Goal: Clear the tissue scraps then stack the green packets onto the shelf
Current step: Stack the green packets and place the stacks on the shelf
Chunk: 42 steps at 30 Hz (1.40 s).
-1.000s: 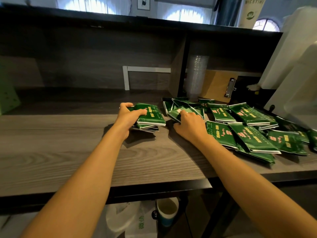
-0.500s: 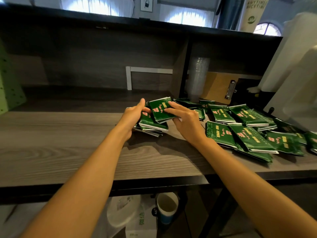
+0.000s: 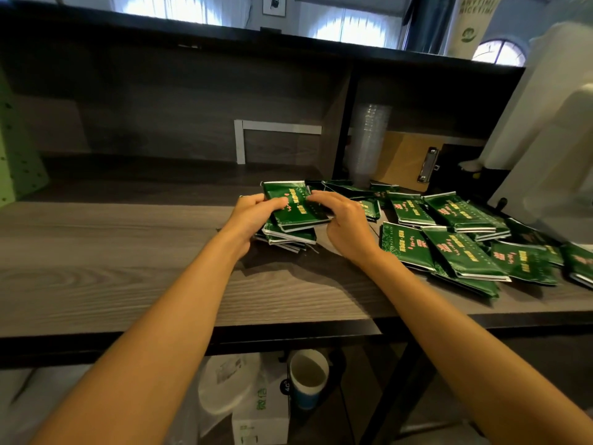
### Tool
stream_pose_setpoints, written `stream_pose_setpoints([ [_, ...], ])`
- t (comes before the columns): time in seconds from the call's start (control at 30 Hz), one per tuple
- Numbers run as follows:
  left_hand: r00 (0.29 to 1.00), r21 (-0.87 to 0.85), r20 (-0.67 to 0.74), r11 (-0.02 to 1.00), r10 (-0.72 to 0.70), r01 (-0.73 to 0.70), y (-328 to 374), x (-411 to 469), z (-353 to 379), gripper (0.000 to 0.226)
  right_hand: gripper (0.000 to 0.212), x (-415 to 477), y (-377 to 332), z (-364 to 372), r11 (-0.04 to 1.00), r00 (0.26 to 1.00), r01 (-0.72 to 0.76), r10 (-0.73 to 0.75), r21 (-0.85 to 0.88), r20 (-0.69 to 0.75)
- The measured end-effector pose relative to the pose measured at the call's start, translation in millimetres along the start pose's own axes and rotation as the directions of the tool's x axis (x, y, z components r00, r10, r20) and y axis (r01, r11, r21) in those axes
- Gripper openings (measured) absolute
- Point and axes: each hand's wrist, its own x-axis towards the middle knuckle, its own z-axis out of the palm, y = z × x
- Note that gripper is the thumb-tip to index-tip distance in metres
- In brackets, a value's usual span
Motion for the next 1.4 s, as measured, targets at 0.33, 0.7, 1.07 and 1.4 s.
stream_pose_setpoints([
  [0.33, 0.993, -0.002, 0.113, 1.0, 0.028, -0.028, 6, -9, 43, 0.011, 0.06, -27, 39, -68, 0.793, 0.866, -0.398, 0.49, -0.461, 0.096],
  [0.7, 0.997, 0.027, 0.064, 0.999, -0.039, 0.038, -4, -13, 61, 0.001, 0.076, -55, 32, -76, 0.899, 0.822, -0.256, 0.396, -0.355, 0.41],
  [1.07, 0.999, 0.069, -0.02, 0.997, 0.045, -0.044, 0, 2, 30, 0.011, 0.041, -29, 36, -42, 0.902, 0.977, -0.155, 0.2, -0.404, 0.072],
  [1.4, 1.0, 0.005, -0.011, 1.0, -0.004, 0.004, -3, 22, -10, 0.008, 0.04, 11, 14, -3, 0.999, 0.962, -0.005, 0.02, 0.054, -0.274],
])
